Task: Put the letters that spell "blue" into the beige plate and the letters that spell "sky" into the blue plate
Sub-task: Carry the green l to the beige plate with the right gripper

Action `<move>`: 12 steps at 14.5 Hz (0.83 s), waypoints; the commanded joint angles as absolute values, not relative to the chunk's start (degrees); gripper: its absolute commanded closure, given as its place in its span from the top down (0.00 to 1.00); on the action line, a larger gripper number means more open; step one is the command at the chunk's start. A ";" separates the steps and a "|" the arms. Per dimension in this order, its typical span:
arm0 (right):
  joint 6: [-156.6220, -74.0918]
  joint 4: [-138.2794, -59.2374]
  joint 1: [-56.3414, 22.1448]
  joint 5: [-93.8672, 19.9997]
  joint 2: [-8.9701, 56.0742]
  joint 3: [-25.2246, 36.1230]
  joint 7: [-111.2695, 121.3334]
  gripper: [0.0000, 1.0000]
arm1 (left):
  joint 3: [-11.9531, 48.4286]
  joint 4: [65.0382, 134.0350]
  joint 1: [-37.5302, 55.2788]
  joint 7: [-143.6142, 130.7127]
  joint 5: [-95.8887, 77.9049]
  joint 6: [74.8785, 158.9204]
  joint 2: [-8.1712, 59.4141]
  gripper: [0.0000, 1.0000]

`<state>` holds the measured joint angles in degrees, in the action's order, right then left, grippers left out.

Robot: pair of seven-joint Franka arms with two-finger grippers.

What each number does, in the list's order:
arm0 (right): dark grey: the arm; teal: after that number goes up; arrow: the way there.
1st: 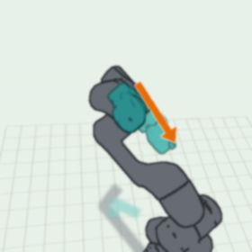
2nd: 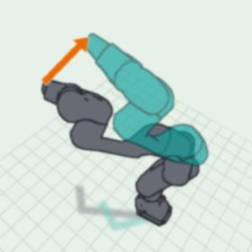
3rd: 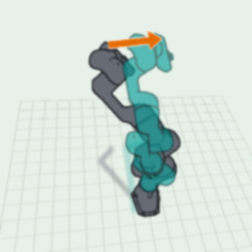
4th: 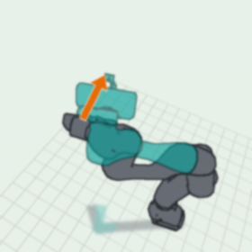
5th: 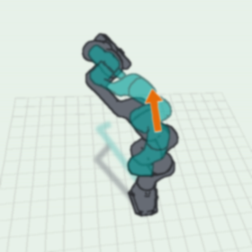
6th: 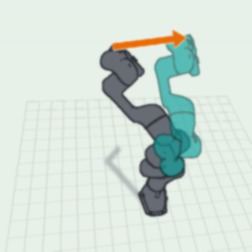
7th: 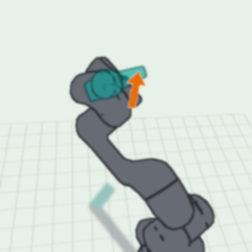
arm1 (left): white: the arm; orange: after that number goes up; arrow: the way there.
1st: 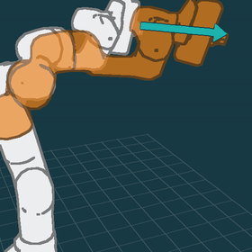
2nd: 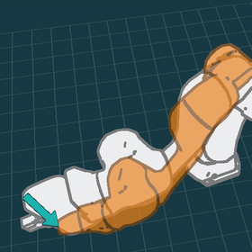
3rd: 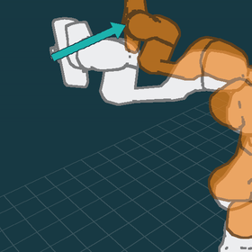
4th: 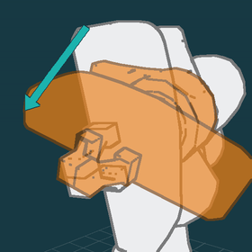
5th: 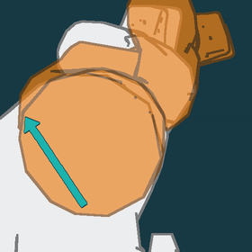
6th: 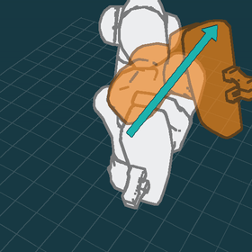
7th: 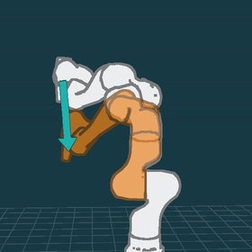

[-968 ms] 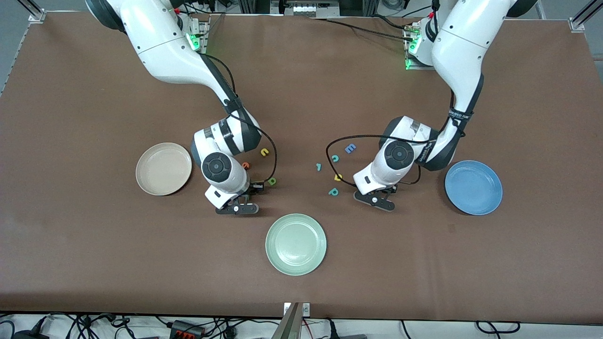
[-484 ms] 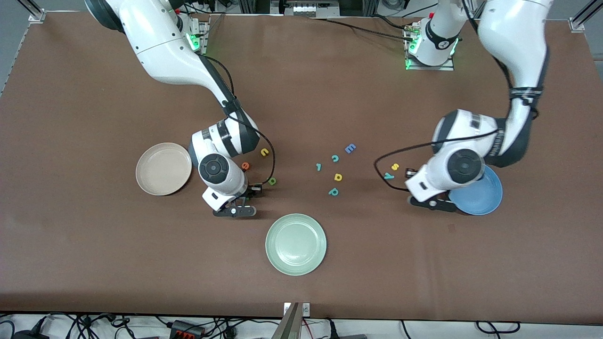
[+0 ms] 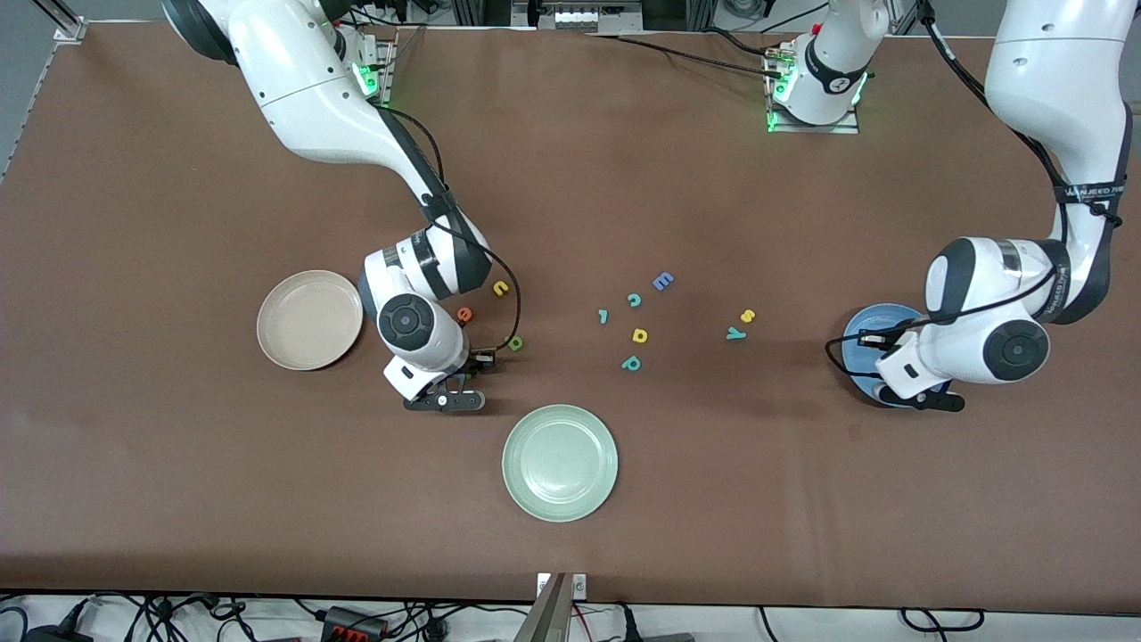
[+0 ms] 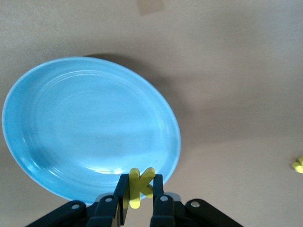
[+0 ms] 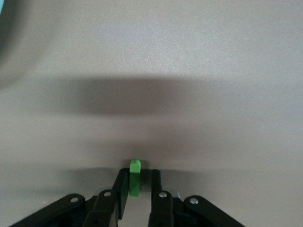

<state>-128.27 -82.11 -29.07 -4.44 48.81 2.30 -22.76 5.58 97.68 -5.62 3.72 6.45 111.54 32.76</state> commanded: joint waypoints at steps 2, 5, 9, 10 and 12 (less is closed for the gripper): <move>-126.48 -80.33 -27.07 -6.32 49.04 1.85 -22.59 0.00 | 6.42 97.91 -6.85 5.27 7.56 113.38 34.53 0.20; -122.28 -80.68 -24.71 -6.07 46.25 2.02 -21.10 0.00 | 6.77 98.26 -6.77 5.19 7.56 113.38 34.89 0.23; -113.21 -85.49 -20.49 -5.98 39.31 2.46 -17.67 0.00 | 6.94 98.00 -6.59 5.10 7.56 113.29 35.07 1.00; -113.20 -88.91 -20.30 -5.28 37.46 2.55 -15.49 0.00 | 7.03 97.91 -6.50 5.10 7.56 113.20 35.07 1.00; -113.20 -93.84 -19.69 -5.27 35.08 3.95 -10.13 0.00 | 7.21 97.91 -6.07 4.31 7.47 112.85 34.72 1.00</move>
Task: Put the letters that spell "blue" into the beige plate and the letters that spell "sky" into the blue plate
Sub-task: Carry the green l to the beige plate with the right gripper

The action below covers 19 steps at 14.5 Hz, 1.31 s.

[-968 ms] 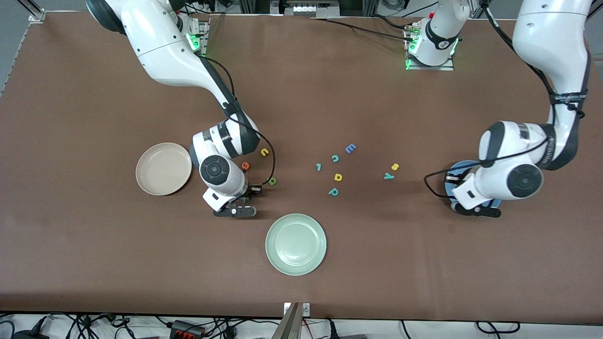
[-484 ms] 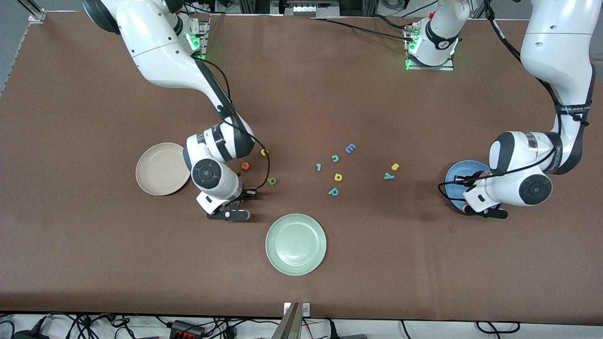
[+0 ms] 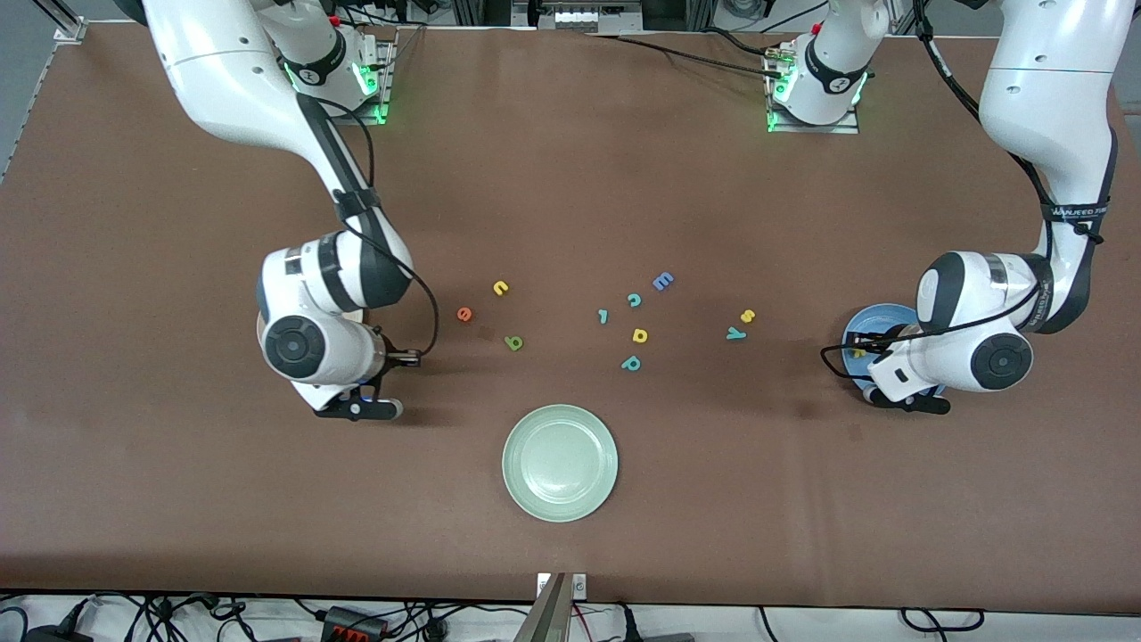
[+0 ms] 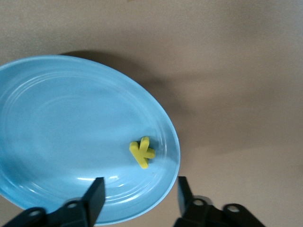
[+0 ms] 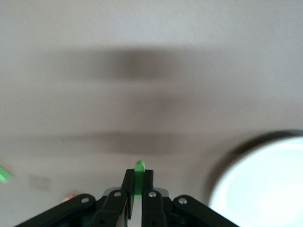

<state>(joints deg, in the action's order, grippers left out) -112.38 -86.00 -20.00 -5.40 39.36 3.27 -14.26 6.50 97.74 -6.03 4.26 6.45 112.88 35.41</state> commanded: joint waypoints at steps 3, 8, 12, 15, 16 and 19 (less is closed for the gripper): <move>-113.20 -99.03 -16.62 -5.27 32.79 4.66 -3.01 0.00 | 11.06 98.09 -5.80 2.04 7.03 112.41 33.75 1.00; -112.59 -106.34 -14.85 -5.10 27.69 8.52 1.84 0.00 | 18.62 98.26 -5.45 -9.23 7.56 113.02 33.66 1.00; -113.47 -106.79 -13.72 -4.84 30.22 9.23 2.29 0.07 | 19.34 99.93 0.78 -20.18 7.73 114.42 32.78 1.00; -114.18 -105.65 -13.45 -4.57 30.50 9.14 1.41 1.00 | 19.34 106.76 0.53 -21.36 10.02 125.12 32.35 1.00; -113.04 -103.73 -13.53 -4.92 29.80 9.05 1.84 1.00 | 19.34 109.22 0.35 -21.36 10.02 128.64 31.82 1.00; -107.49 -97.74 -16.33 -5.97 29.88 7.74 0.97 1.00 | 19.16 111.00 0.53 -21.45 10.19 133.05 31.90 1.00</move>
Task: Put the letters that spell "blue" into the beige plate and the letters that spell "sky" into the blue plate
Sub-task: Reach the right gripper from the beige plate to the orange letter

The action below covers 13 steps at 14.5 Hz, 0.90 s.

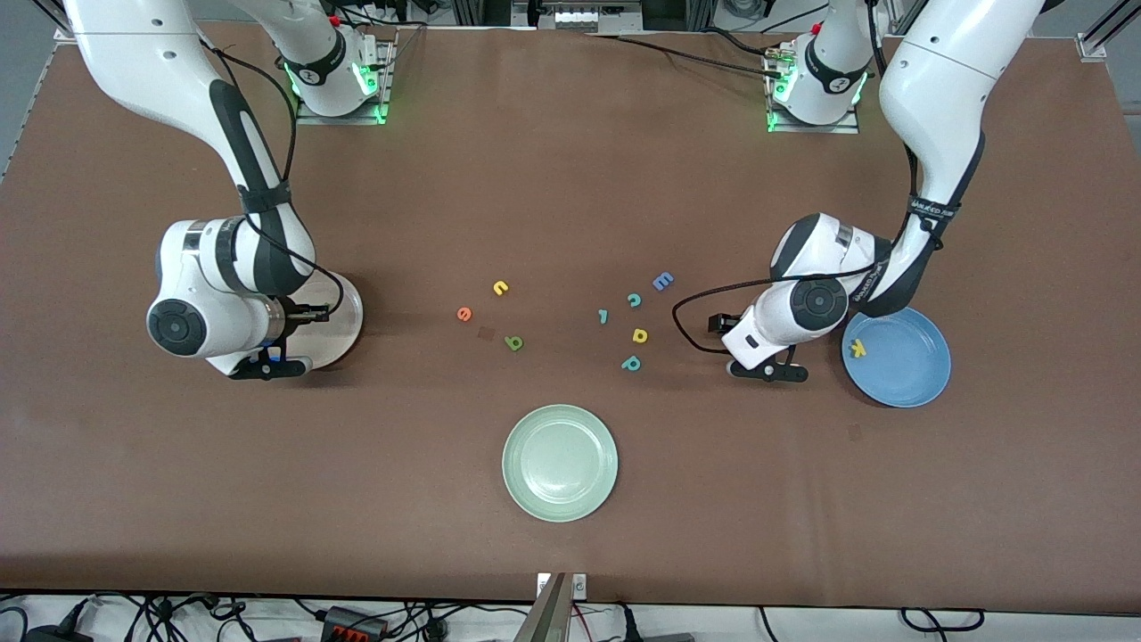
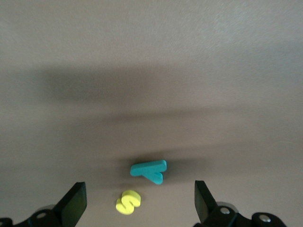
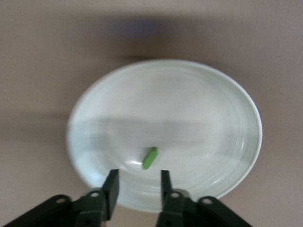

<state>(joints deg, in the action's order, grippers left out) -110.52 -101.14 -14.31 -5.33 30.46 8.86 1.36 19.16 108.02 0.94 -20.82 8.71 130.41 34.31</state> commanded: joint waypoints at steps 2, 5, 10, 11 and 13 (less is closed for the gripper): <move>-110.11 -97.73 -19.76 -11.13 29.88 7.38 -0.08 1.00 | 18.90 112.32 0.70 -21.45 10.19 135.87 32.08 1.00; -115.03 -98.61 -26.78 -11.51 31.02 7.38 0.61 1.00 | 18.90 113.12 0.53 -21.36 10.20 137.37 32.17 1.00; -120.57 -98.96 -33.30 -12.39 33.92 7.38 -11.57 1.00 | 18.98 113.20 0.35 -21.36 15.64 137.37 32.87 0.76; -121.37 -99.23 -33.66 -12.48 34.19 7.38 -14.21 1.00 | 18.98 113.20 0.26 -21.36 15.64 137.37 32.96 0.72; -123.22 -99.23 -34.45 -12.57 34.98 7.38 -18.79 1.00 | 18.98 113.12 0.35 -21.36 15.64 137.37 33.05 0.68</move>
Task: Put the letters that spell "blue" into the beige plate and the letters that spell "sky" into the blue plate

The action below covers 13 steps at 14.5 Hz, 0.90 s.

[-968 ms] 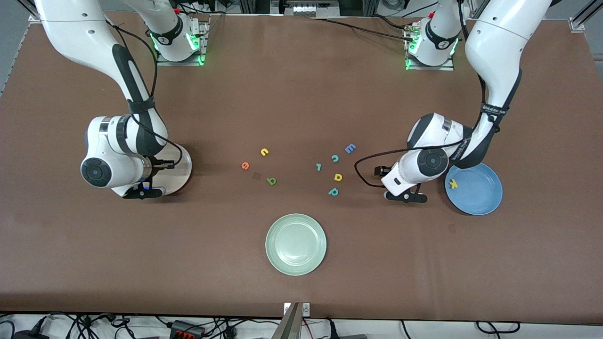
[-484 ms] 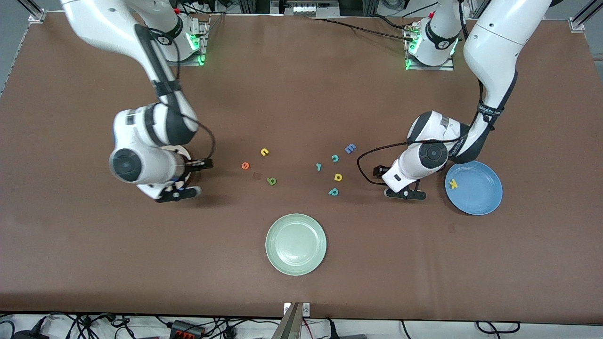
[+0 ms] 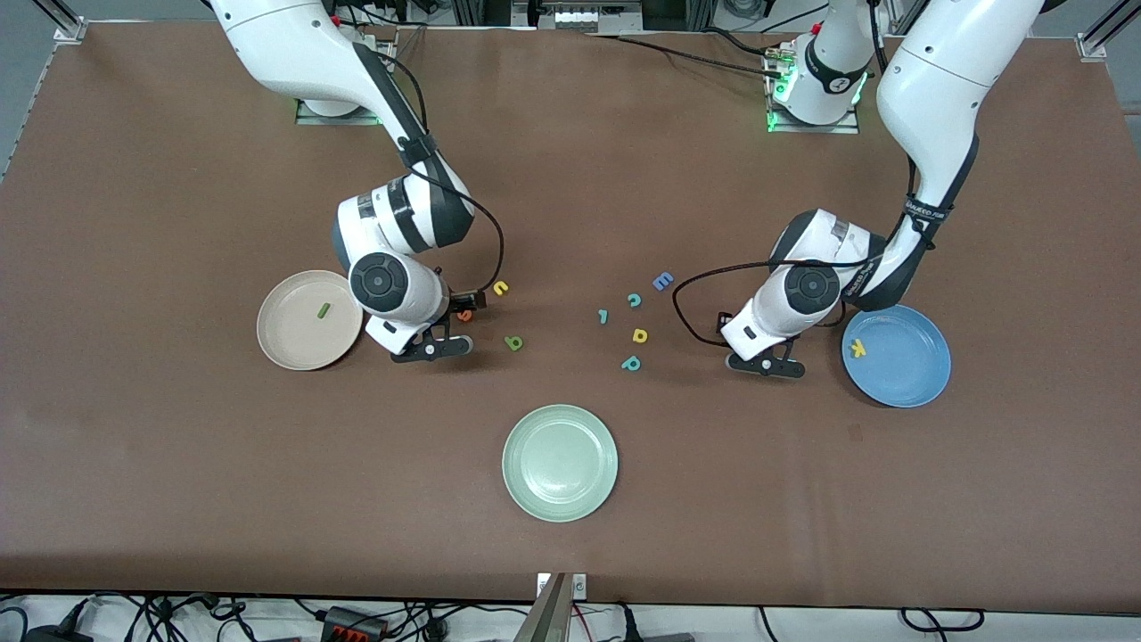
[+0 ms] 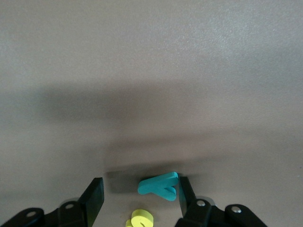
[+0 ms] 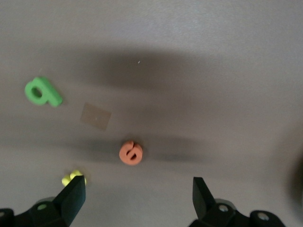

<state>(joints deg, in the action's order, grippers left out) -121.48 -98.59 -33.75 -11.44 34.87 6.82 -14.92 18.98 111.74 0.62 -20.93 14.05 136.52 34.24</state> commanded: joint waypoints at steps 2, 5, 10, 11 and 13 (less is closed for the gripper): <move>-124.45 -99.23 -34.63 -12.57 35.85 7.38 -23.70 1.00 | 19.07 113.12 0.18 -21.36 15.64 137.37 33.13 0.68; -125.07 -99.23 -35.33 -12.57 36.56 7.38 -32.75 0.92 | 19.16 113.12 0.18 -21.36 15.64 137.37 33.49 0.66; -127.53 -100.37 -37.26 -13.89 37.53 7.38 -42.10 0.88 | 19.25 113.03 0.26 -21.45 15.64 137.55 34.10 0.56; -127.62 -100.81 -37.00 -13.80 37.44 7.38 -42.36 0.88 | 19.25 113.03 0.26 -21.36 15.64 137.46 34.10 0.46; -127.70 -101.86 -37.00 -13.89 37.35 7.38 -42.45 0.85 | 19.25 112.94 0.35 -21.45 15.64 137.46 34.01 0.31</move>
